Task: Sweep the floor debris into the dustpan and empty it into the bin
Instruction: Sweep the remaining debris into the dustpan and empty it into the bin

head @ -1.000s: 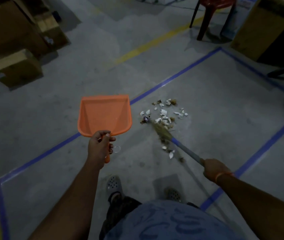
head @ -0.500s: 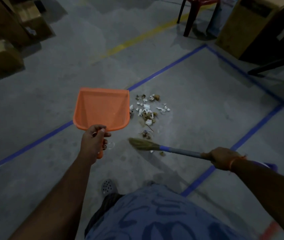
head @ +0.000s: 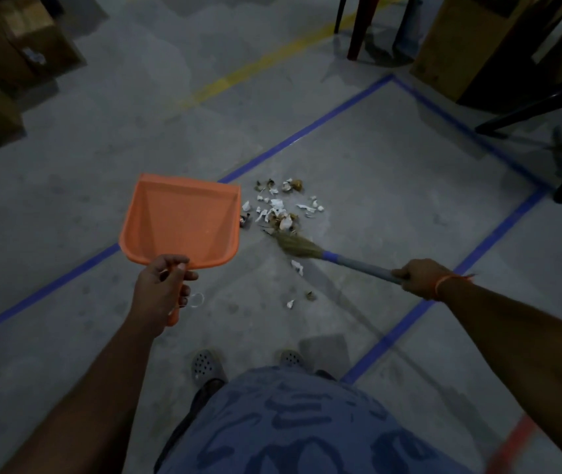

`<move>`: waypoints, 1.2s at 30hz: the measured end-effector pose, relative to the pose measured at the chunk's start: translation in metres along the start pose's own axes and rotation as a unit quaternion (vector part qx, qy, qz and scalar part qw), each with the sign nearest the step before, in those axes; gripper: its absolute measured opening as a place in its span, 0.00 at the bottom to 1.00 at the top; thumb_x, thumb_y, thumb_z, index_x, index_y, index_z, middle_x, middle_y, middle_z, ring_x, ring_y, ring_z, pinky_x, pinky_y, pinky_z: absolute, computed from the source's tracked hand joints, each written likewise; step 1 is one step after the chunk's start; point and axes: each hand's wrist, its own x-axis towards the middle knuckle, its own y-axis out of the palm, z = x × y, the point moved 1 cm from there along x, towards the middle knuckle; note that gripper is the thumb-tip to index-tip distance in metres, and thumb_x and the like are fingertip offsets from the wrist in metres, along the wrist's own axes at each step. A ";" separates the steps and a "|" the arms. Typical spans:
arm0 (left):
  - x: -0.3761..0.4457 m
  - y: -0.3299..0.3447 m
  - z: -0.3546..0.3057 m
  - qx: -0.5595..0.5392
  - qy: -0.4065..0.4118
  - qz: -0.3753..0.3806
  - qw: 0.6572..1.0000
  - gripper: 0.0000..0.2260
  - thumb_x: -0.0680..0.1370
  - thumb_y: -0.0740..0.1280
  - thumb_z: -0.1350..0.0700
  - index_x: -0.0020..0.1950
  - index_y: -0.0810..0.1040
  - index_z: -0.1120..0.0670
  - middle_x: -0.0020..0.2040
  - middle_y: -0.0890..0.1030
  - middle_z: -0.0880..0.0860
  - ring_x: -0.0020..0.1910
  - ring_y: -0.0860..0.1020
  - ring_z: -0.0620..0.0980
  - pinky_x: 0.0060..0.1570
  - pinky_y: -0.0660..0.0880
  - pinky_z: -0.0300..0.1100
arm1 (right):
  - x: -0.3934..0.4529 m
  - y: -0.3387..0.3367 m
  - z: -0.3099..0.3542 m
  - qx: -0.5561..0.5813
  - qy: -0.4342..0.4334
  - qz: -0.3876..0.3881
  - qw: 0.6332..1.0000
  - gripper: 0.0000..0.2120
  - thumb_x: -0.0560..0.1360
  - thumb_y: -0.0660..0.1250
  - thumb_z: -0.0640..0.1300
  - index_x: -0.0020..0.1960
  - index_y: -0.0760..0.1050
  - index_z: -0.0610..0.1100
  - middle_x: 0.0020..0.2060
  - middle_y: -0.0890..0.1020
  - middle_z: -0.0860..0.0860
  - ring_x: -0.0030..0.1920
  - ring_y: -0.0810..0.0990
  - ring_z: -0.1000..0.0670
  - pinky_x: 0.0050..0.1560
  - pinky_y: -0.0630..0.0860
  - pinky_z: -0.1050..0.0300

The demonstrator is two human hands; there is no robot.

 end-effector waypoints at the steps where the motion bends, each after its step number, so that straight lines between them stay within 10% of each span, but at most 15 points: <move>1: -0.001 0.000 0.001 -0.002 0.000 -0.001 1.000 0.07 0.85 0.62 0.63 0.60 0.77 0.60 0.44 0.82 0.61 0.29 0.74 0.50 0.26 0.73 0.40 | -0.002 0.001 -0.005 0.045 0.005 0.001 0.999 0.19 0.78 0.63 0.47 0.69 0.73 0.50 0.43 0.82 0.45 0.36 0.80 0.49 0.31 0.74 0.62; 9: 0.002 0.013 0.014 -0.028 -0.017 0.008 0.999 0.07 0.84 0.63 0.62 0.54 0.80 0.54 0.42 0.83 0.59 0.28 0.74 0.49 0.26 0.72 0.39 | -0.013 0.007 -0.025 0.172 0.006 0.037 0.984 0.19 0.77 0.67 0.49 0.67 0.75 0.56 0.37 0.82 0.42 0.27 0.75 0.49 0.26 0.69 0.59; 18: -0.006 0.038 0.016 -0.037 -0.027 -0.033 0.998 0.06 0.85 0.63 0.61 0.54 0.80 0.54 0.43 0.84 0.59 0.28 0.76 0.49 0.28 0.72 0.41 | 0.031 -0.004 -0.037 -0.055 -0.050 0.136 0.988 0.20 0.77 0.66 0.43 0.69 0.73 0.51 0.36 0.80 0.50 0.26 0.74 0.54 0.27 0.70 0.64; 36: -0.091 0.245 -0.011 -0.123 -0.032 -0.268 0.955 0.06 0.85 0.63 0.61 0.54 0.78 0.54 0.43 0.83 0.59 0.28 0.74 0.47 0.26 0.72 0.39 | 0.127 -0.112 -0.220 -0.258 -0.222 -0.009 0.940 0.22 0.80 0.59 0.52 0.74 0.65 0.55 0.41 0.73 0.55 0.34 0.69 0.59 0.41 0.64 0.65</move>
